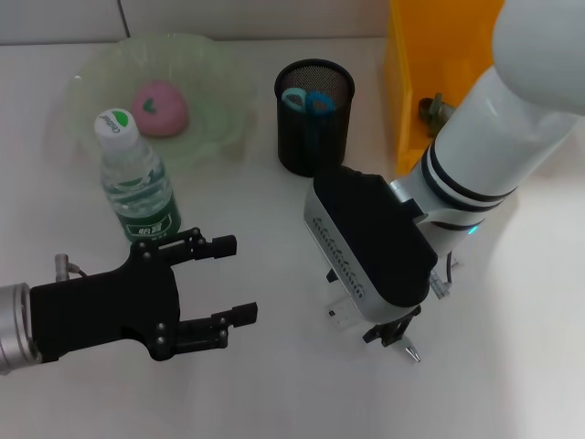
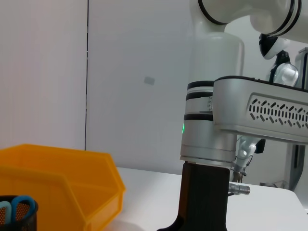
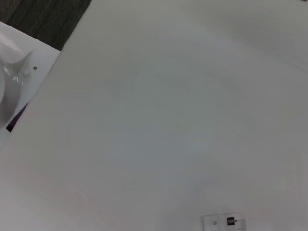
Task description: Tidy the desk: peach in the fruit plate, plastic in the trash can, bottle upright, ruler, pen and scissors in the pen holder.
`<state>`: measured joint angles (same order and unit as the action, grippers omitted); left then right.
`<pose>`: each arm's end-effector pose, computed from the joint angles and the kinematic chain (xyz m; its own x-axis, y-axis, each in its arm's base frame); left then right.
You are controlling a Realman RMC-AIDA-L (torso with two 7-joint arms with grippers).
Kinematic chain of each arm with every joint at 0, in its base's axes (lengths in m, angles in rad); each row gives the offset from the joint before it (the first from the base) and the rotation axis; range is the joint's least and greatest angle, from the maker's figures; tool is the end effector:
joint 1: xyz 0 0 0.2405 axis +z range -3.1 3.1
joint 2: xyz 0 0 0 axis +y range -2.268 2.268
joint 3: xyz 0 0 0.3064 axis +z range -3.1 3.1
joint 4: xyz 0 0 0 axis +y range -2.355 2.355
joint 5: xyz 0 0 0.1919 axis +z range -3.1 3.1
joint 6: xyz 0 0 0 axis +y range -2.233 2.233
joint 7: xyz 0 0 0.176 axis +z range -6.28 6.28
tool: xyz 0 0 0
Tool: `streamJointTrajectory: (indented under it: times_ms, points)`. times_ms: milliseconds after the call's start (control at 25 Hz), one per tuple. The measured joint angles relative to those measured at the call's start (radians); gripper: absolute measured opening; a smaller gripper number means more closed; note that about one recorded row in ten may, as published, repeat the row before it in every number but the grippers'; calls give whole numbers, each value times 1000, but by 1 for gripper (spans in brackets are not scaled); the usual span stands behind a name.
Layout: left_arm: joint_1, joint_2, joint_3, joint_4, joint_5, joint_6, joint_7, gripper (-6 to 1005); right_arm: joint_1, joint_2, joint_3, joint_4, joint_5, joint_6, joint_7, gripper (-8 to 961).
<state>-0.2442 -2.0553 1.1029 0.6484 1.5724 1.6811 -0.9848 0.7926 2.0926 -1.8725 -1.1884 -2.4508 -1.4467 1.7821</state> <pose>-0.2904 0.2493 -0.0630 0.7817 0.0831 0.6180 0.2213 -0.9635 -0.1504 0.1813 0.3382 -0.1445 0.7455 0.4794 0.4630 0.4216 -0.8773 0.2295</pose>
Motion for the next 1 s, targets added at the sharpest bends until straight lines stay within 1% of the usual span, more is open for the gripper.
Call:
streamJointTrajectory:
  times_ms: [240, 400, 600, 1000]
  points:
    - [2, 0, 0, 1, 0, 0, 1, 765, 21, 0, -12, 40, 10, 7, 24, 761]
    - [2, 2, 0, 1, 0, 0, 0, 765, 23, 0, -13, 43, 10, 14, 30, 745]
    - [2, 2, 0, 1, 0, 1, 0, 765, 23, 0, -12, 45, 10, 17, 35, 582]
    - [-1, 2, 0, 0, 0, -1, 0, 765, 32, 0, -11, 66, 9, 19, 42, 578]
